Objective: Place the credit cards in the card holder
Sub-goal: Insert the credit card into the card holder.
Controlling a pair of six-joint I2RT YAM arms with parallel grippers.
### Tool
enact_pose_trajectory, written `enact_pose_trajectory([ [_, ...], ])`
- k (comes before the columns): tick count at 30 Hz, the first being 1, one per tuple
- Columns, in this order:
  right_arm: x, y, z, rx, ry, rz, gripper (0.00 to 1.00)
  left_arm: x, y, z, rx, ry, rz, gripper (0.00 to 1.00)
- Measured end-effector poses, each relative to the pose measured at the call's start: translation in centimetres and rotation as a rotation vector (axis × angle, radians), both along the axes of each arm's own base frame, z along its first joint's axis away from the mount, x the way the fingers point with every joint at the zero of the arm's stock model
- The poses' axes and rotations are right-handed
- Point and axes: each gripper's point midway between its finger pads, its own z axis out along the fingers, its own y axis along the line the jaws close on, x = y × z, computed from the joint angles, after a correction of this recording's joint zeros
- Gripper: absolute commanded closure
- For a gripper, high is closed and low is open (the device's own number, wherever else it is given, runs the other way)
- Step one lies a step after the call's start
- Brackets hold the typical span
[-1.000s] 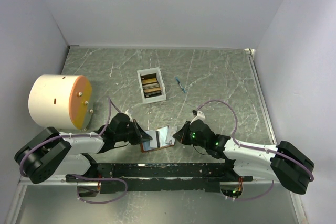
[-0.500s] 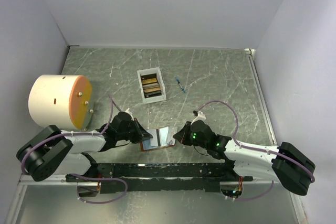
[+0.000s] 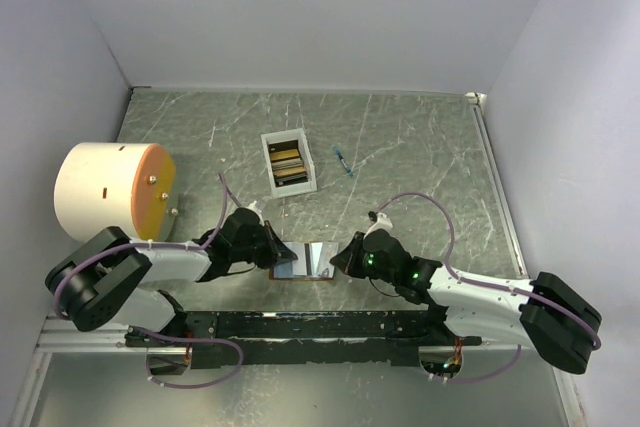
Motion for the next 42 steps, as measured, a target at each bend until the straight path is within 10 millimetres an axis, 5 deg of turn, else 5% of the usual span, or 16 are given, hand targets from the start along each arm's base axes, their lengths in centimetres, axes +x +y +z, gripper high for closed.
enact_pose_trajectory([
  [5, 0.0, -0.5, 0.4, -0.026, -0.003, -0.004, 1.00, 0.0, 0.0, 0.0, 0.016, -0.013, -0.018, 0.80],
  [13, 2.2, -1.2, 5.0, -0.074, -0.116, -0.061, 1.00, 0.5, 0.4, 0.6, 0.083, -0.043, -0.040, 0.54],
  [23, 1.7, -2.0, 1.9, -0.147, -0.065, -0.060, 1.00, 1.0, 1.2, 1.1, 0.153, -0.076, -0.039, 0.55],
  [42, 1.2, -2.1, 1.4, -0.111, -0.055, -0.065, 1.00, 0.6, 0.1, 0.7, 0.143, -0.075, -0.061, 0.57],
])
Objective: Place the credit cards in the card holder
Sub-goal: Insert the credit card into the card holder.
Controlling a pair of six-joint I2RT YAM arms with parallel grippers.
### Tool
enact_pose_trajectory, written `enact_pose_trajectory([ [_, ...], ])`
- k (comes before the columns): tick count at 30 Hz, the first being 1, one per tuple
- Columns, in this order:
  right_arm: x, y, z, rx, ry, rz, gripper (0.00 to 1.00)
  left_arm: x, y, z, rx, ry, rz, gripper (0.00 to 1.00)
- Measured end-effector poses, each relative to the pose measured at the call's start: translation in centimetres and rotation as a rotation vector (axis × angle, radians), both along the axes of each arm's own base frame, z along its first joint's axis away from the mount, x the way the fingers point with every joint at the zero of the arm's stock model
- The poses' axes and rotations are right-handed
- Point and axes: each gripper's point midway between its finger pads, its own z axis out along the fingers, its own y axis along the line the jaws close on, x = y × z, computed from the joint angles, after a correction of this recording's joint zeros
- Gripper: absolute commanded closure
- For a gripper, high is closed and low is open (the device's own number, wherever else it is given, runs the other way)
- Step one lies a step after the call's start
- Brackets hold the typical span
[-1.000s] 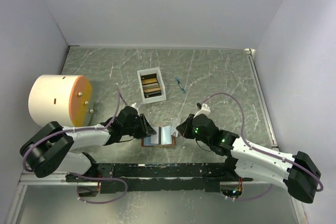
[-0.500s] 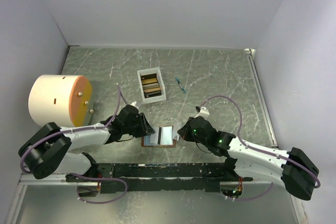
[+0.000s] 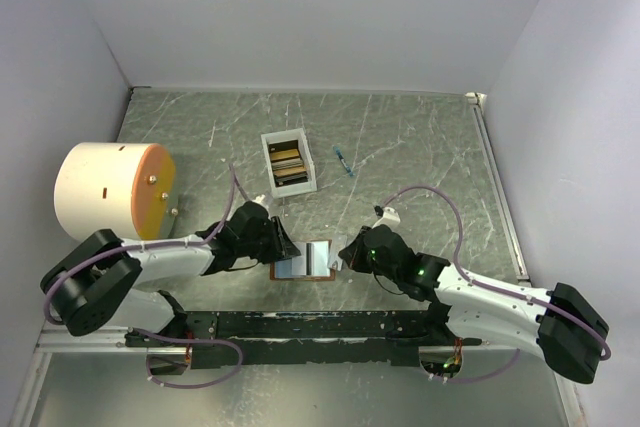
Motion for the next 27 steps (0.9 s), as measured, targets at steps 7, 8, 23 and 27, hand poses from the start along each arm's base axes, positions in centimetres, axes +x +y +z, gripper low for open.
enact_pose_trajectory([
  [7, 0.0, 0.2, 0.1, 0.017, -0.001, 0.003, 1.00, 0.2, -0.9, -0.1, -0.022, 0.001, -0.006, 0.57],
  [8, 0.0, 0.2, 0.1, 0.018, -0.002, 0.003, 1.00, 0.2, -1.0, -0.1, -0.022, 0.001, -0.008, 0.58],
  [23, 0.0, 0.2, 0.1, 0.023, -0.006, 0.001, 1.00, 0.1, -2.7, -0.3, -0.014, 0.008, -0.043, 0.56],
  [27, -0.1, 0.1, -0.1, 0.021, -0.002, -0.001, 1.00, 0.1, -3.3, -0.5, -0.008, 0.012, -0.055, 0.56],
])
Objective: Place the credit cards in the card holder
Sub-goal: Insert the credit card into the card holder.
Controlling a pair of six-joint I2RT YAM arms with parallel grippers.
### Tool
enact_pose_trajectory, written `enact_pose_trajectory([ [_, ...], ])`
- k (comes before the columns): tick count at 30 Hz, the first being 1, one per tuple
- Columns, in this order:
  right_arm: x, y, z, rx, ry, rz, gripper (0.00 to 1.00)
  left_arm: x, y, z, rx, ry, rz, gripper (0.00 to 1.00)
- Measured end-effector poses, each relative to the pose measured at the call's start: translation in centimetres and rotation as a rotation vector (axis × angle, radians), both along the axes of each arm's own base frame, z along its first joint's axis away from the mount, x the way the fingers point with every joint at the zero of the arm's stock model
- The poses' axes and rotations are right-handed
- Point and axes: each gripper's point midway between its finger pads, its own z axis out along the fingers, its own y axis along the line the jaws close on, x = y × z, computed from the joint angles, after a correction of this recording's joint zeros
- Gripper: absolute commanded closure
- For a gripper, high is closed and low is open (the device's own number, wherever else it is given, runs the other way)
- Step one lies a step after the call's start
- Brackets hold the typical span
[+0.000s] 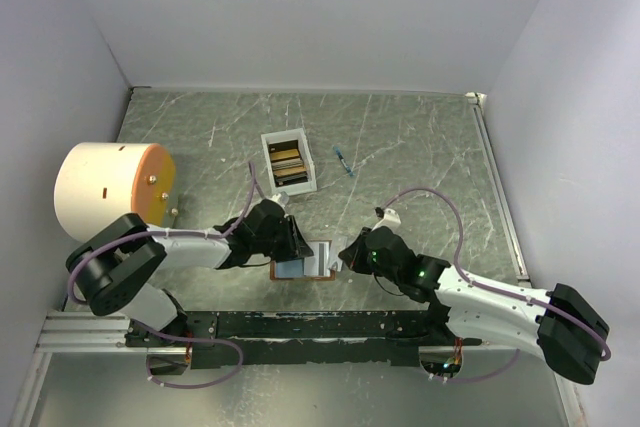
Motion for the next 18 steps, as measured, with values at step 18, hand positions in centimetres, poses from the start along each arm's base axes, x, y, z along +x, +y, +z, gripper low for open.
enact_pose_trajectory([
  [18, 0.0, -0.1, -0.2, 0.006, 0.004, -0.010, 1.00, -1.1, -1.8, 0.2, -0.002, -0.006, -0.070, 0.53],
])
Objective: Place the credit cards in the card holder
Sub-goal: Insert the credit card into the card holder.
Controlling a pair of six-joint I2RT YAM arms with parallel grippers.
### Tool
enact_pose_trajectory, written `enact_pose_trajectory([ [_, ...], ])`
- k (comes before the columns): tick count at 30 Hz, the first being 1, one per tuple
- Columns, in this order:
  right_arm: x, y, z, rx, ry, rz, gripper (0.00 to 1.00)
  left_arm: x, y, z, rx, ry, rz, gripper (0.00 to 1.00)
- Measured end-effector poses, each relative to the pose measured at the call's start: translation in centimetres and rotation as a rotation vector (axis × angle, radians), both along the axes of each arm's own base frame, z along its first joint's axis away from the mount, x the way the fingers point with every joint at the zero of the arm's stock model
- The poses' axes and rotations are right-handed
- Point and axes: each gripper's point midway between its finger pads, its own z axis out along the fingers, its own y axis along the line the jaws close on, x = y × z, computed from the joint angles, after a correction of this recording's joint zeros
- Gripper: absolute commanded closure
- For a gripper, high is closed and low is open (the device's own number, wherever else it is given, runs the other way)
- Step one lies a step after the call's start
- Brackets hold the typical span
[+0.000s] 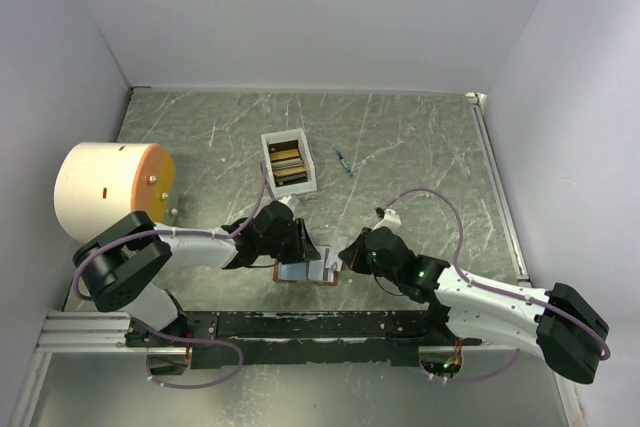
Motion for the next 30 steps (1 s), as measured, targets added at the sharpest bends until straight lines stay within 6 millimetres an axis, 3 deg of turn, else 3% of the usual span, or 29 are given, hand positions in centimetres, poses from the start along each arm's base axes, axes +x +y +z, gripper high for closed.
enact_pose_trajectory([
  [6, 0.0, -0.5, -0.3, -0.030, 0.012, -0.012, 1.00, 0.5, 0.1, 0.1, 0.040, -0.012, 0.010, 0.51],
  [13, -0.3, -1.5, 0.9, -0.036, 0.001, -0.026, 1.00, 0.6, 0.6, 0.6, 0.059, -0.026, 0.013, 0.50],
  [23, -0.9, -2.1, -0.5, -0.070, 0.034, -0.026, 1.00, -0.3, 0.6, 0.2, 0.047, -0.005, -0.002, 0.50],
  [30, -0.9, -1.9, -0.5, -0.060, 0.033, -0.025, 1.00, -0.9, 0.3, 0.1, 0.033, 0.009, -0.010, 0.49],
])
